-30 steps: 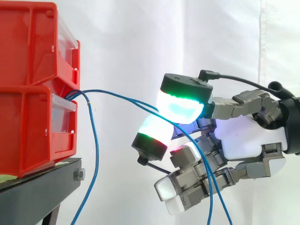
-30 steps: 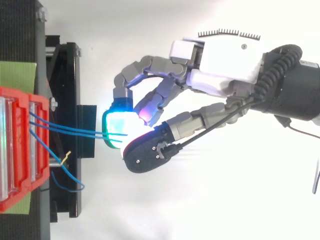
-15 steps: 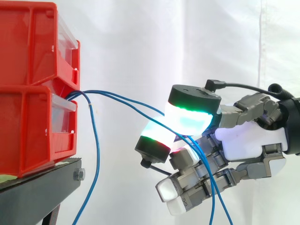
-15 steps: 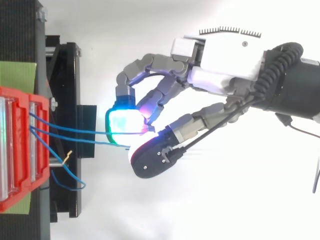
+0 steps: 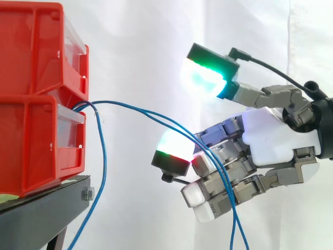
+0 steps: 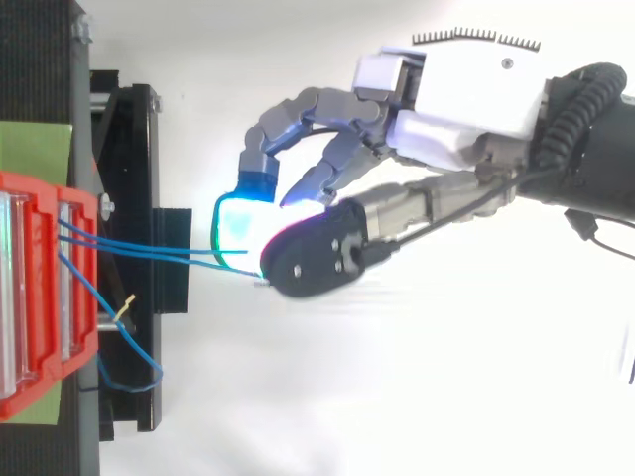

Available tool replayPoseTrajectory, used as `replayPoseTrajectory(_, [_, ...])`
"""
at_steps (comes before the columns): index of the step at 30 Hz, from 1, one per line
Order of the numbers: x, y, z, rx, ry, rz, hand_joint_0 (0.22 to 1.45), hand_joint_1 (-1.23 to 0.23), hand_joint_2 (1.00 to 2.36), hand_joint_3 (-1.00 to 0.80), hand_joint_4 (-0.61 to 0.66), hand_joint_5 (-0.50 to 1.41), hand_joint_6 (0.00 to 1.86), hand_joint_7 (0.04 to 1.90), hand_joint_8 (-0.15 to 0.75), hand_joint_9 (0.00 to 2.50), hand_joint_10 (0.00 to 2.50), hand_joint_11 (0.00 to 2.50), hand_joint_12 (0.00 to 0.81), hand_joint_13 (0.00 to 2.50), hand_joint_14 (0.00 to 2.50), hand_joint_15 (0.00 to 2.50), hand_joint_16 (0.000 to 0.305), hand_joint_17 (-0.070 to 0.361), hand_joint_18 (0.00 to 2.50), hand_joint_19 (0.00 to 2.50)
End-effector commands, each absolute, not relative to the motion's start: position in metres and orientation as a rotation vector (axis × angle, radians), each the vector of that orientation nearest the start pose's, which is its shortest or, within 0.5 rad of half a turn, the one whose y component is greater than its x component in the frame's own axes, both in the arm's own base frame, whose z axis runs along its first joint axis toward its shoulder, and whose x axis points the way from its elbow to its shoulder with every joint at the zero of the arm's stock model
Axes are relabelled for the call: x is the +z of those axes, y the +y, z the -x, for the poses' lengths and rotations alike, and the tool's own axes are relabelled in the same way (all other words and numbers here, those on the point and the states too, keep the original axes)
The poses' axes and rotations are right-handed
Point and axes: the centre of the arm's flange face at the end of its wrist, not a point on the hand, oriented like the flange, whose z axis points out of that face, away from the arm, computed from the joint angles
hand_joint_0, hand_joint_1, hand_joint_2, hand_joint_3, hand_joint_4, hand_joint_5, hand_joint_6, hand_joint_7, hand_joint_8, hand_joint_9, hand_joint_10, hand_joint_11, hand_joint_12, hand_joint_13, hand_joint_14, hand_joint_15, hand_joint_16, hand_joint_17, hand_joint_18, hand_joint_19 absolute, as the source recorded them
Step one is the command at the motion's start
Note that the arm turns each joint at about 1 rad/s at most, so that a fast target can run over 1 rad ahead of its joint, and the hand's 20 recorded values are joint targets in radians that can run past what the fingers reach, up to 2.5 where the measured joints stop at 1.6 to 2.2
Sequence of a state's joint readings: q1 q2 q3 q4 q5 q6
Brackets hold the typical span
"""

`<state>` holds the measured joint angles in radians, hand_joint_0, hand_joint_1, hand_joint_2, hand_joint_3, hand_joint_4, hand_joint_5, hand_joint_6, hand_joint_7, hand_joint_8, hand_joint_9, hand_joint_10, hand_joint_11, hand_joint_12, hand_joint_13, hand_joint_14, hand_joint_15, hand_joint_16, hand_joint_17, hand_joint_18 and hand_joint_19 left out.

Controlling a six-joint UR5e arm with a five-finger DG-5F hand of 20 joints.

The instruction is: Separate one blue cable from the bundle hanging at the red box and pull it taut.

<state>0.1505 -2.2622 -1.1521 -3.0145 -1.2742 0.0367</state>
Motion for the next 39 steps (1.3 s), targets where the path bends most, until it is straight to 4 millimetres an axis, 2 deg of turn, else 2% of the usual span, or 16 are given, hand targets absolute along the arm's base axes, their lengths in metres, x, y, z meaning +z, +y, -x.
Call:
replayPoseTrajectory(1, [0.2792,-0.0542,-0.7414,1.027,1.197,-1.382,0.56,-0.47,1.00,-0.50,0.15,-0.17,0.78,1.01,0.318,1.04,0.02,0.79,0.324,0.81,0.02,0.39,0.040,0.091,0.60,0.41])
replayPoseTrajectory(4, [0.2800,-0.0555,-0.7396,1.021,1.202,-1.387,0.62,-0.50,1.00,-0.46,0.12,-0.18,0.80,1.04,0.313,1.05,0.02,0.79,0.317,0.81,0.01,0.40,0.039,0.089,0.59,0.42])
replayPoseTrajectory(11, [0.2833,-0.0569,-0.7383,1.017,1.204,-1.388,0.62,-0.64,1.02,-0.31,0.11,-0.21,0.86,1.05,0.312,1.01,0.02,0.81,0.326,0.80,0.02,0.40,0.040,0.091,0.60,0.42])
replayPoseTrajectory(19, [0.2833,-0.0569,-0.7383,1.017,1.204,-1.388,0.60,-0.63,1.00,-0.49,0.14,-0.21,0.88,0.99,0.315,1.02,0.03,0.81,0.327,0.80,0.02,0.41,0.041,0.092,0.60,0.42])
replayPoseTrajectory(23, [0.2833,-0.0557,-0.7384,1.018,1.205,-1.388,0.61,-0.64,1.01,-0.44,0.13,-0.21,0.88,1.01,0.311,1.03,0.03,0.83,0.326,0.80,0.02,0.40,0.041,0.092,0.61,0.43])
replayPoseTrajectory(25, [0.2833,-0.0569,-0.7383,1.017,1.204,-1.388,0.64,-0.68,1.02,-0.34,0.09,-0.21,0.90,1.04,0.312,1.04,0.02,0.84,0.326,0.81,0.01,0.40,0.041,0.092,0.61,0.42])
replayPoseTrajectory(30, [0.2833,-0.0569,-0.7383,1.017,1.204,-1.388,0.65,-0.70,1.02,-0.25,0.01,-0.21,0.92,1.09,0.315,1.05,0.02,0.85,0.324,0.82,0.02,0.40,0.041,0.092,0.62,0.43])
replayPoseTrajectory(39, [0.2825,-0.0571,-0.7378,1.014,1.205,-1.390,0.67,-0.71,1.03,-0.21,-0.06,-0.21,0.93,1.13,0.313,1.07,0.02,0.84,0.320,0.83,0.02,0.41,0.041,0.092,0.64,0.44])
